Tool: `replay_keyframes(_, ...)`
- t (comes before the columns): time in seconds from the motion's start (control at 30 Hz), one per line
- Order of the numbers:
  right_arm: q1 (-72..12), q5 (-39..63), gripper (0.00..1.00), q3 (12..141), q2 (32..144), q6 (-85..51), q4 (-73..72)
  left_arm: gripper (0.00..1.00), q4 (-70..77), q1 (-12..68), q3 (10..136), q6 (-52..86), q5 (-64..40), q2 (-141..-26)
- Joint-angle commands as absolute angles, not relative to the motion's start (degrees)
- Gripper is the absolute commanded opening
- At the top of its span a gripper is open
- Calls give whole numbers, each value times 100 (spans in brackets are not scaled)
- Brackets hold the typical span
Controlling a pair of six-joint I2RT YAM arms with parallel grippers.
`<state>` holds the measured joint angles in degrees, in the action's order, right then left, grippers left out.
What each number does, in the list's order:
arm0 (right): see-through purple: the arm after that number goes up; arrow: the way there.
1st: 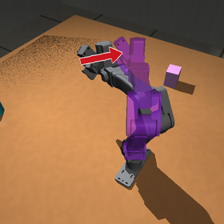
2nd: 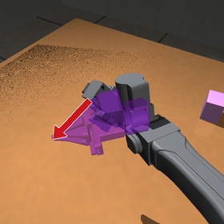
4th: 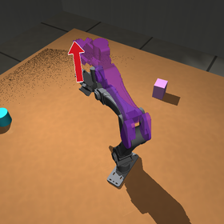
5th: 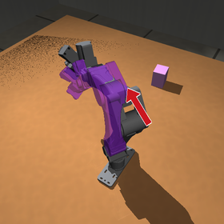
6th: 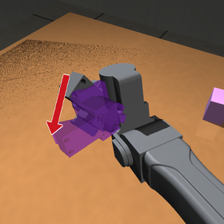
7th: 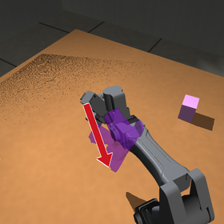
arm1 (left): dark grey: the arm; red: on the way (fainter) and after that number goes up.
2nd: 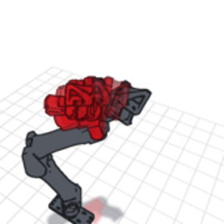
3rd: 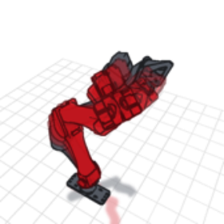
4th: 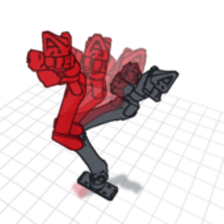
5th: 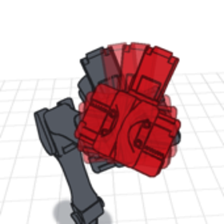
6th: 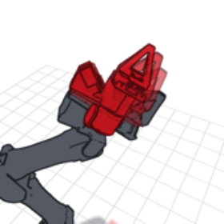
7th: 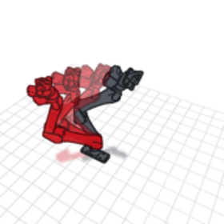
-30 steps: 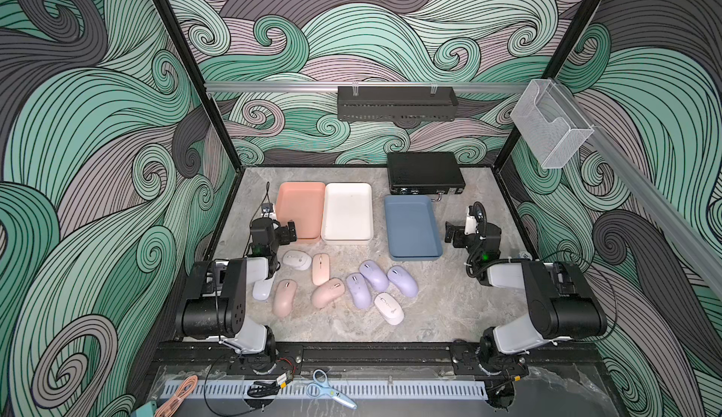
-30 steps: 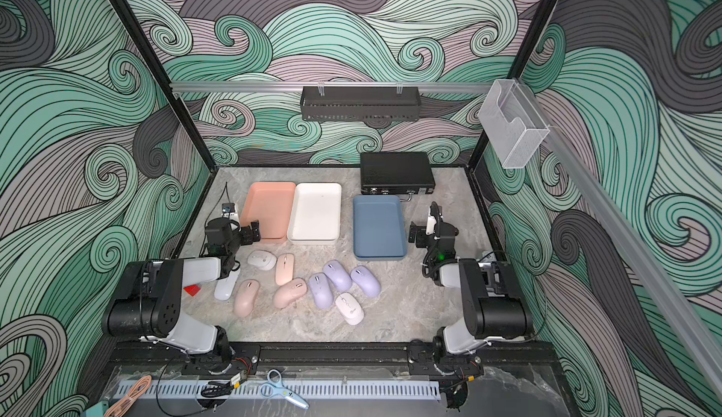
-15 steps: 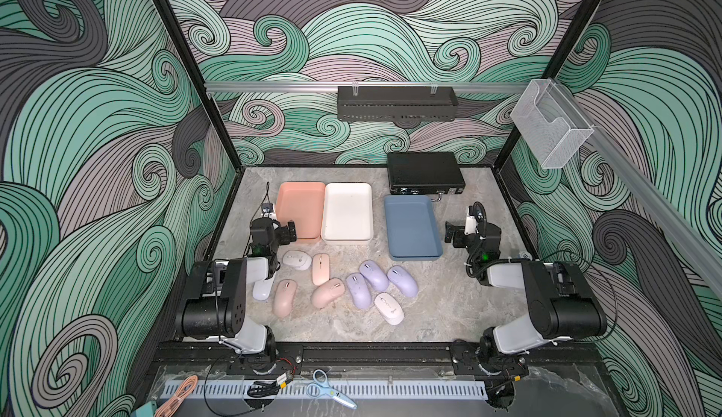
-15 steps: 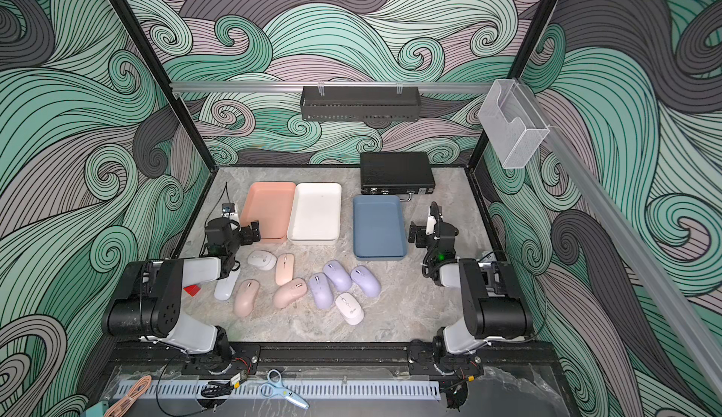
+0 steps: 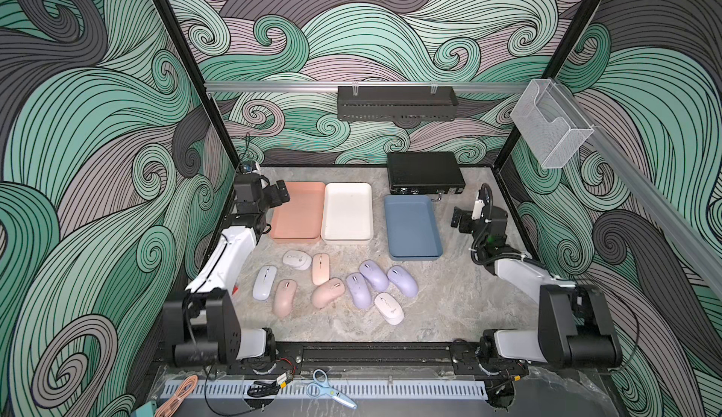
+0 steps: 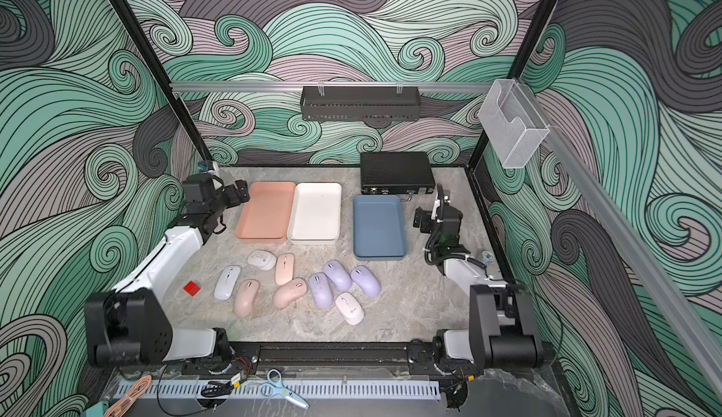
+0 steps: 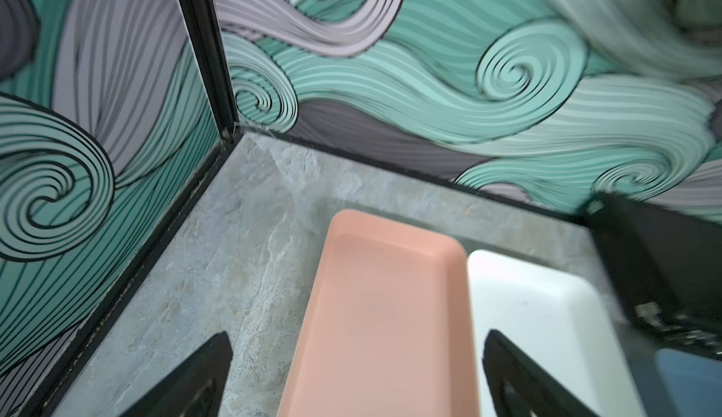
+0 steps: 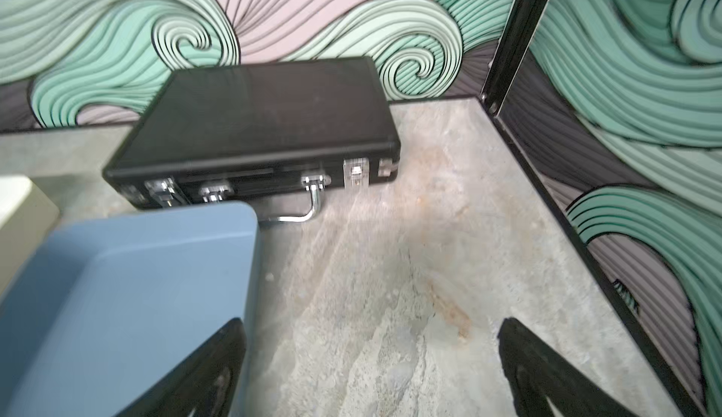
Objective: Place the mice by color into the storage box
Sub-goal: Pick up the mouse from the center of the board.
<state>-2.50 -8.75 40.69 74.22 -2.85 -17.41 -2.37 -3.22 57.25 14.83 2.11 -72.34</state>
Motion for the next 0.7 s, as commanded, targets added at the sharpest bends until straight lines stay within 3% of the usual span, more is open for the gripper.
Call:
replay_keyframes(0.0, -395, -1165, 100, 5322, 6810, -1191, 591, 99, -660, -333, 6158, 2465, 209, -6571)
replay_keyframes(0.1, -362, -849, 100, 6157, 6849, -2443, 1883, 99, -2172, -342, 7219, 4831, 1513, -6418)
replay_keyframes(0.17, -210, -127, 99, 5968, 6951, -2834, 1711, 99, -2577, -378, 7452, 5162, 1641, -6346)
replay_keyframes(0.27, -202, 677, 72, 5914, 7110, -2806, 1942, 99, -1687, -415, 6948, 4992, 1350, -6168)
replay_keyframes(0.37, -522, 677, 68, 6174, 7202, -2113, 2807, 98, -1695, -457, 6968, 4685, 758, -6295)
replay_keyframes(0.5, -1523, 420, 71, 6231, 6913, -1362, 3499, 99, -1775, -327, 7425, 3792, -1557, -6842)
replay_keyframes(0.67, -2399, 642, 61, 6206, 7053, -1407, 4453, 97, -2364, 536, 7631, 3252, -2185, -7457)
